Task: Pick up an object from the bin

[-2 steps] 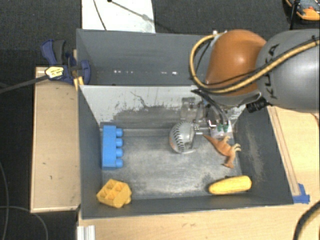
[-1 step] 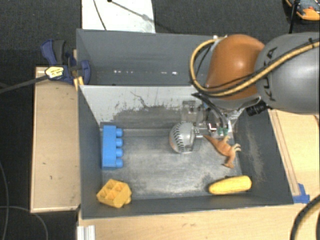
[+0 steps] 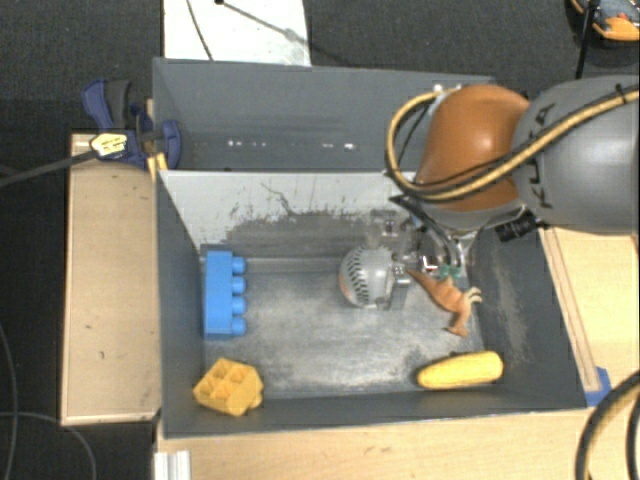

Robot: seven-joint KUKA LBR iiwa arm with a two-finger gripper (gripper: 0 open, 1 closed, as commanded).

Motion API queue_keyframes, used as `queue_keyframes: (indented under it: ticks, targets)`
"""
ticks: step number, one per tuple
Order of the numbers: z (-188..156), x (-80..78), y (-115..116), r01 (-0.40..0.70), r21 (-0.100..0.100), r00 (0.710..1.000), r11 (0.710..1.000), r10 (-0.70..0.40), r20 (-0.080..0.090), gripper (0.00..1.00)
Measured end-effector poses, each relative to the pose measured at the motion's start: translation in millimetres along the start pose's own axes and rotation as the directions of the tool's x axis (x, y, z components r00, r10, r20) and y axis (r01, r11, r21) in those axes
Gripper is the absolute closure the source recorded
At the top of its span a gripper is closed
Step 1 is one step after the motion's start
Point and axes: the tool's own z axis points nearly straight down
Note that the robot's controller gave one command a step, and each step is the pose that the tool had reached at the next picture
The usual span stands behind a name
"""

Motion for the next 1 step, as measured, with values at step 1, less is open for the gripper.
queue_keyframes:
  ticks: [1]
  targets:
    - [21.8, -2.1, -30.3, 0.055, 0.000, 0.998, 0.999, -0.055, 0.004, 0.00]
